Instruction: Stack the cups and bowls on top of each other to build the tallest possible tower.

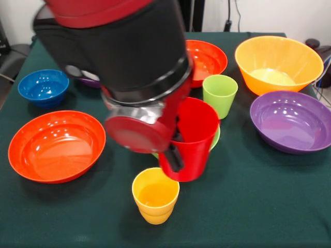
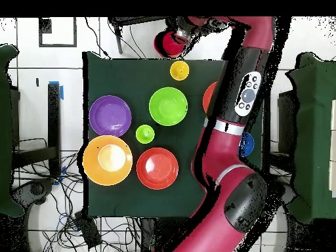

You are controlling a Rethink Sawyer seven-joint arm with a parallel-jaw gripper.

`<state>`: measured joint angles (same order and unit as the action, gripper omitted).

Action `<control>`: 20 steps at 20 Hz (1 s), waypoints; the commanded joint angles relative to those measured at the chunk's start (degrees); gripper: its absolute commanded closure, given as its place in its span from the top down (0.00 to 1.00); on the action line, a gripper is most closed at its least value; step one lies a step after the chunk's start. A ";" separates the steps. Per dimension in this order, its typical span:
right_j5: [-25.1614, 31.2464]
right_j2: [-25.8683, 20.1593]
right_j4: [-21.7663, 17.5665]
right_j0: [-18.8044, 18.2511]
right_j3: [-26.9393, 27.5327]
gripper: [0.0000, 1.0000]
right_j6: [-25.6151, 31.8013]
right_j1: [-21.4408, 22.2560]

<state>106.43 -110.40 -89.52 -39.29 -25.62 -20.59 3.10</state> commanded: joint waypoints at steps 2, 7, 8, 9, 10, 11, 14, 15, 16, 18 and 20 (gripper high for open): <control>-0.11 9.56 -7.06 3.41 9.70 0.00 -7.99 2.03; -0.63 8.01 -9.93 3.91 11.52 0.00 -5.68 2.22; -0.70 7.53 -10.47 3.94 11.85 0.00 -5.08 2.17; -0.84 6.96 -10.96 3.99 12.21 0.00 -4.46 2.06; -0.88 6.45 -11.42 4.06 12.51 0.00 -3.92 1.97; -0.83 6.01 -12.02 4.11 12.79 0.00 -3.39 1.95; -0.95 4.87 -13.69 4.22 13.42 0.00 -1.89 2.03; -0.88 4.36 -14.47 4.29 13.70 0.00 -1.28 2.07; -0.81 3.86 -15.24 4.36 13.98 0.00 -0.66 2.11; -0.89 2.94 -16.49 4.42 14.38 0.00 0.30 2.10; -0.57 2.16 -17.66 4.34 14.70 0.00 1.34 2.19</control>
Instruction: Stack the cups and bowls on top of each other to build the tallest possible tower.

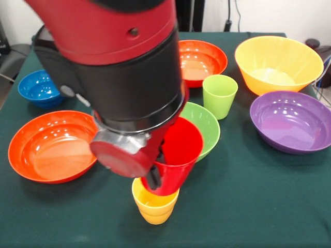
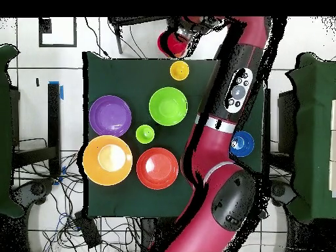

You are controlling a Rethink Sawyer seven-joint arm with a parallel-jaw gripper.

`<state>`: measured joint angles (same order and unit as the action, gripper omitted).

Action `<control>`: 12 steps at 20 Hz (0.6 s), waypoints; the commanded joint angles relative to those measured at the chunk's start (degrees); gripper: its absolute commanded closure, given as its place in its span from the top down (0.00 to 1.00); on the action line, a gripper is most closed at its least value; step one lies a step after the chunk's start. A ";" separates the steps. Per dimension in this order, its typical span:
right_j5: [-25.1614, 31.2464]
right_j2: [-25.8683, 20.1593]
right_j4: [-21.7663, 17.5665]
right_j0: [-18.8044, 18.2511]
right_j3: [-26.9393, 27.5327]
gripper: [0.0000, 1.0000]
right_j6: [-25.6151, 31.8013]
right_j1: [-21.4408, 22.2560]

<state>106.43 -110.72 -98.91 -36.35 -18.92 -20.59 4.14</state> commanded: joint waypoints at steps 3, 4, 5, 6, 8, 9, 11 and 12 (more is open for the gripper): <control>-0.05 2.84 -7.75 0.90 7.49 0.00 1.65 1.20; 0.19 3.21 -7.38 0.66 7.21 0.00 1.59 1.21; 0.34 3.33 -7.16 0.56 7.07 0.00 1.54 1.18; 0.59 3.57 -6.82 0.44 6.87 0.00 1.43 1.15; 0.90 3.95 -6.12 0.27 6.57 0.00 1.16 1.06; 1.05 4.02 -5.96 0.20 6.52 0.00 1.16 1.05; 1.24 4.05 -5.79 0.15 6.47 0.00 1.28 0.99; 1.22 3.85 -5.86 0.17 6.59 0.00 1.48 0.85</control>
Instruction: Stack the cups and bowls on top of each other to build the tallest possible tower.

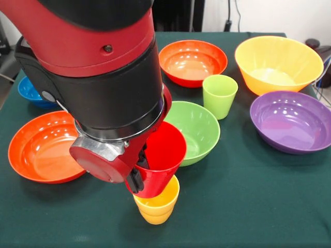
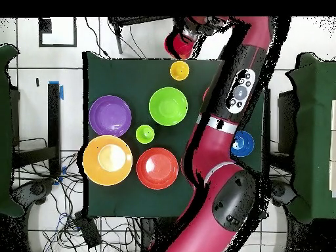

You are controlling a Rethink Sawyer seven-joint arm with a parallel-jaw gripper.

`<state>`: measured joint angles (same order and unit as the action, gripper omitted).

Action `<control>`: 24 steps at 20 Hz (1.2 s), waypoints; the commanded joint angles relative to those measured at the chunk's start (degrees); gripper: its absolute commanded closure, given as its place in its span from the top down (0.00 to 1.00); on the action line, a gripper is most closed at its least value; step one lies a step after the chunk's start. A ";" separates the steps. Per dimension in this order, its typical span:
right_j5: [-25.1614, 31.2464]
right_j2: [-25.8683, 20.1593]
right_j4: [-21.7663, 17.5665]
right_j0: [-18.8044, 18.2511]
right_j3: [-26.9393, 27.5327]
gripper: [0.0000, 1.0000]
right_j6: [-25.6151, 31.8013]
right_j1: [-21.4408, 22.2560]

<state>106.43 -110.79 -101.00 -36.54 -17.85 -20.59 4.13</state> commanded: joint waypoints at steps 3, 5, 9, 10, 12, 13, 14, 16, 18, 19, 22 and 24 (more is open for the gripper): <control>1.56 3.31 -3.91 0.41 5.85 0.00 2.14 0.56; 1.75 3.03 -3.86 0.44 5.98 0.00 2.51 0.42; 2.00 2.57 -3.81 0.95 6.18 0.00 2.15 0.20; 2.03 2.48 -3.67 1.04 6.19 0.00 2.03 0.13; 2.17 1.94 -3.54 1.35 6.42 0.00 1.90 -0.15; 2.26 1.62 -3.46 1.44 6.55 0.00 1.91 -0.30; 2.30 1.34 -3.34 1.62 6.65 0.00 1.92 -0.44; 2.21 0.80 -3.26 1.89 6.84 0.00 1.87 -0.70; 2.24 0.01 -3.82 2.25 7.23 0.00 2.02 -0.91; 2.19 -0.44 -4.12 2.50 7.45 0.00 2.08 -1.03; 2.09 -1.82 -4.44 2.70 8.00 0.00 2.23 -1.47; 2.13 -2.50 -4.75 2.87 8.24 0.00 2.12 -1.63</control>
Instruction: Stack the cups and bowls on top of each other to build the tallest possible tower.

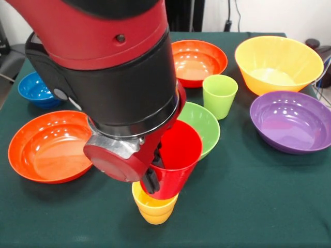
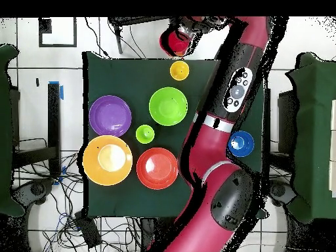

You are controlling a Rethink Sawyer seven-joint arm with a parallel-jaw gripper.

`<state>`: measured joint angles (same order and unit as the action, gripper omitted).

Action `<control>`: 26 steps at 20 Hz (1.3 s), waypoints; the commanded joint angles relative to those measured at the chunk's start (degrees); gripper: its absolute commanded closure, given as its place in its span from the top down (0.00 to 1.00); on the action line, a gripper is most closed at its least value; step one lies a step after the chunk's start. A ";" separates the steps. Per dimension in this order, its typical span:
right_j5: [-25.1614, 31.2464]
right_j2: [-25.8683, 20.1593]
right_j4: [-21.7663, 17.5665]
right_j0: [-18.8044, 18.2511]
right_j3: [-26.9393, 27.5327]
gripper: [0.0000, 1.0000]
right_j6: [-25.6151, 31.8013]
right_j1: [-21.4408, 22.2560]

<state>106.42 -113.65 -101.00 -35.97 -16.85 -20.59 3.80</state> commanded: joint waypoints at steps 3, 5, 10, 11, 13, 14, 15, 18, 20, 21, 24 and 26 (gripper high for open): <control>2.04 -0.13 -4.52 2.33 7.26 0.00 1.95 -1.49; 1.82 0.21 -3.66 2.00 6.91 0.00 1.73 -1.57; 1.05 0.04 -2.79 1.46 6.65 0.00 3.11 -1.90; 0.95 -0.25 -3.15 1.38 6.82 0.00 3.70 -1.98; 0.81 -1.05 -4.12 1.33 7.26 0.00 4.82 -2.10; 0.77 -1.56 -4.72 1.37 7.55 0.00 5.35 -2.15; 0.73 -1.86 -5.02 1.38 7.68 0.00 5.77 -2.20; 0.61 -2.47 -5.71 1.24 7.88 0.00 6.67 -2.38; 0.42 -3.07 -6.33 1.27 8.09 0.00 6.95 -2.48; 0.37 -3.15 -6.53 1.25 8.09 0.00 6.89 -2.47; 0.25 -3.54 -7.14 1.25 8.20 0.00 7.16 -2.47; 0.36 -3.68 -7.62 1.27 8.25 0.00 7.50 -2.43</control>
<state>106.43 -119.40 -101.63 -35.65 -16.29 -20.59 3.55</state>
